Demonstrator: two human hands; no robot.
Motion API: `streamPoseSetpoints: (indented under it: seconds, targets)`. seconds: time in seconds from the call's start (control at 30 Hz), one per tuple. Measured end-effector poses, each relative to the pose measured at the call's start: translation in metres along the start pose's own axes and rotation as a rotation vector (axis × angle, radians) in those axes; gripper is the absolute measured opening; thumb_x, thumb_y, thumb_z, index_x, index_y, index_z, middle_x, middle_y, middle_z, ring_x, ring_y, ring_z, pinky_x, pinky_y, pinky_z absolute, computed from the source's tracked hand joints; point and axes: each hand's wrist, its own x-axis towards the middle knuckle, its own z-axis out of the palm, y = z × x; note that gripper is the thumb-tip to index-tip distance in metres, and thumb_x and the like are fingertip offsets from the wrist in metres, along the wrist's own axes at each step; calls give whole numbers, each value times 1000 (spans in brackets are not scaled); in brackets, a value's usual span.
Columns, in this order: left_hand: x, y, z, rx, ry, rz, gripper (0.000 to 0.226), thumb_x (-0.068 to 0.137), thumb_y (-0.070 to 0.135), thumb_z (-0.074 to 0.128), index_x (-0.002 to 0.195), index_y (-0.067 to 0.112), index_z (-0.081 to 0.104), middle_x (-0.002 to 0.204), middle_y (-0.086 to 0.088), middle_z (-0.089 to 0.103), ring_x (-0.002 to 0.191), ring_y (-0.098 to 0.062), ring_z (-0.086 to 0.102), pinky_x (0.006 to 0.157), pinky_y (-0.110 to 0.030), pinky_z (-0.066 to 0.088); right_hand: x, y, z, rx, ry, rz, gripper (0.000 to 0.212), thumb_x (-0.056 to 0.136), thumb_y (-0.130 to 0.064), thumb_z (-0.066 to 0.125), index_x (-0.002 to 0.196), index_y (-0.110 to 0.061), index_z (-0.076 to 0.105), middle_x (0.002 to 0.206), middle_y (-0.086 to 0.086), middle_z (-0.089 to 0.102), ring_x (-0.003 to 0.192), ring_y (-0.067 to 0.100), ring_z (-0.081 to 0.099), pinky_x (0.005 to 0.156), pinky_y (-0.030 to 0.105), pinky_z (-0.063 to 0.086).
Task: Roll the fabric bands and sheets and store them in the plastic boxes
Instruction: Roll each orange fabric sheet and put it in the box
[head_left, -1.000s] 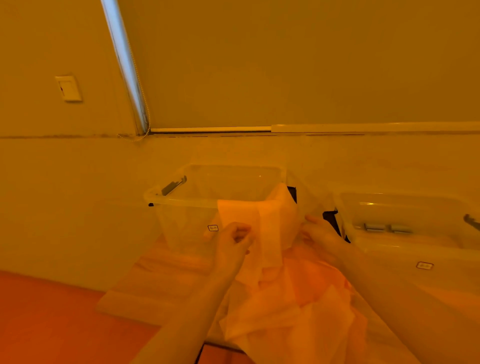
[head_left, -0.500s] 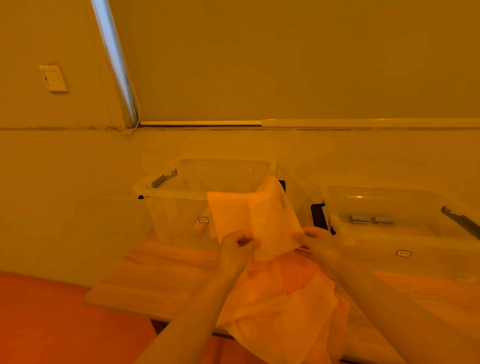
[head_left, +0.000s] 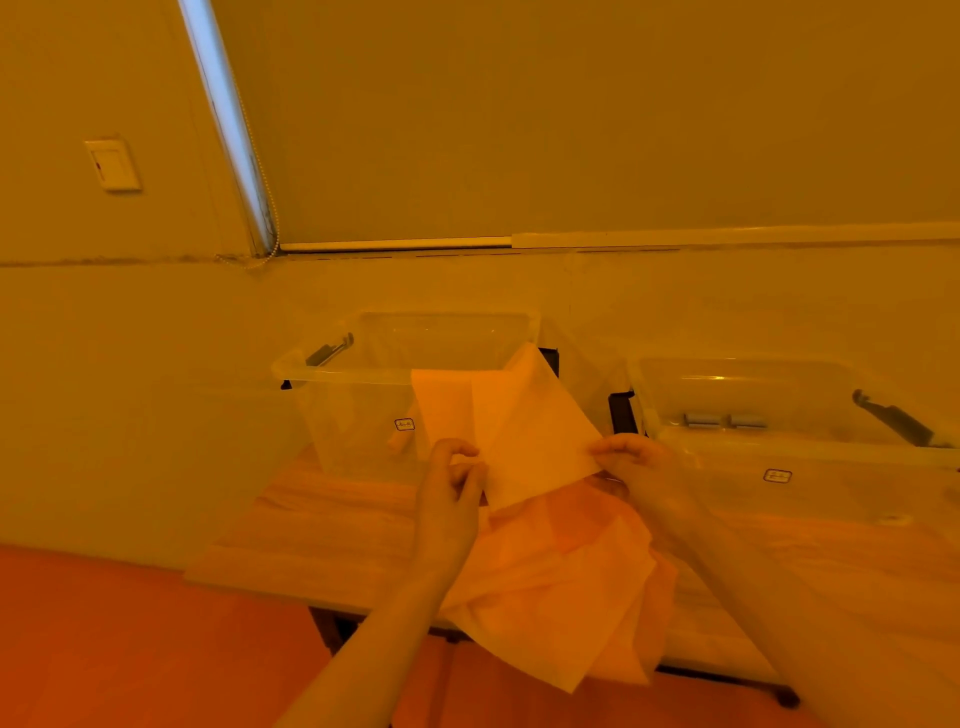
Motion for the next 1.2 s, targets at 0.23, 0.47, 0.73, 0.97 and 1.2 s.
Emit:
streamPoseSetpoints:
  seconds: [0.23,0.47,0.73,0.97,1.2]
  targets:
    - [-4,0,-12,-33,-175,-104,20,94,7,54,94,20,69,105,1,65,96,-14,63,76,-22,55,-5,-5,-9,-104,-49,23,31,85,5,61,104,-19,67,101,4,70,89,19,70,69,30,58]
    - [-6,0,-19,-125,-213,-163,30,85,-9,60,98,17,69,96,-1,69,82,-3,67,70,-18,54,-11,-6,-19,-115,-85,3,25,91,0,55,103,-17,68,102,5,70,92,21,70,75,34,59]
    - [-1,-5,-28,-107,-158,-145,22,73,-5,75,91,7,71,91,-8,70,84,-15,66,71,-20,54,-15,-5,-16,-28,-129,6,16,89,-2,58,97,-9,70,87,5,75,82,15,72,67,21,58]
    - [-1,-7,-25,-84,-111,-125,4,81,12,72,82,8,72,83,-12,71,76,-14,65,71,-24,54,-10,0,-11,54,-106,58,16,88,-7,60,100,-6,71,96,12,74,90,23,71,73,29,59]
    - [-2,-13,-18,-142,-52,-193,7,84,7,68,78,9,70,81,-9,71,76,-16,66,69,-23,55,-6,3,-5,200,-31,100,16,88,-4,60,101,-2,68,92,14,72,77,19,71,60,22,57]
